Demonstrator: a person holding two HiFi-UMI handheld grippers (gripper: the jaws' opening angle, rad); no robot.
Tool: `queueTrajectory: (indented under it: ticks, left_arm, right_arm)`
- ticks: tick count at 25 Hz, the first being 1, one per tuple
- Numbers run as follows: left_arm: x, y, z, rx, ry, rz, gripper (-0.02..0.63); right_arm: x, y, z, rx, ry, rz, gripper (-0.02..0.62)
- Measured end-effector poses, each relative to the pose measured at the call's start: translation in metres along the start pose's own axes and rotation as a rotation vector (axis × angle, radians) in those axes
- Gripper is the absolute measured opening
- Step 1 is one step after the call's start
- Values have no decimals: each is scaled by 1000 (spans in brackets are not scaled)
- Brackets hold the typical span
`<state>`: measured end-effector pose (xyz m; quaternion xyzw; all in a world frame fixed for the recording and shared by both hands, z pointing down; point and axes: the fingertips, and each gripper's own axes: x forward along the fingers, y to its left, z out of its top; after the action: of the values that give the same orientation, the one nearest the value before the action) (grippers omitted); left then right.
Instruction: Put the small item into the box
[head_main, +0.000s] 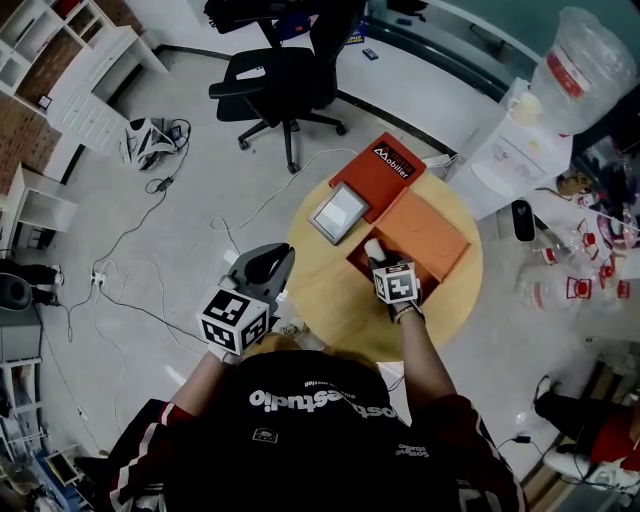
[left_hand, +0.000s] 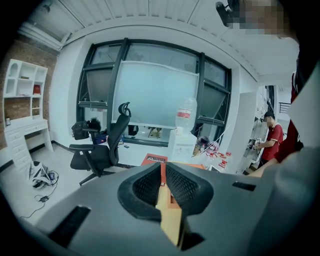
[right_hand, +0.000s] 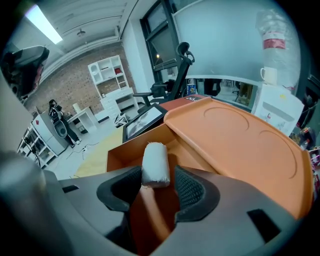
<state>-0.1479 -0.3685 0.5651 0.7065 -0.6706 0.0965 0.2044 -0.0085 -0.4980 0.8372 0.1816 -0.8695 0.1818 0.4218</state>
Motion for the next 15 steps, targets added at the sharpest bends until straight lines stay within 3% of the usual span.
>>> queueTrajectory:
  ticks: [15]
  left_arm:
    - [-3, -4, 5, 16, -13, -25, 43]
  right_arm:
    - [-20, 3, 7, 6, -30, 0, 216]
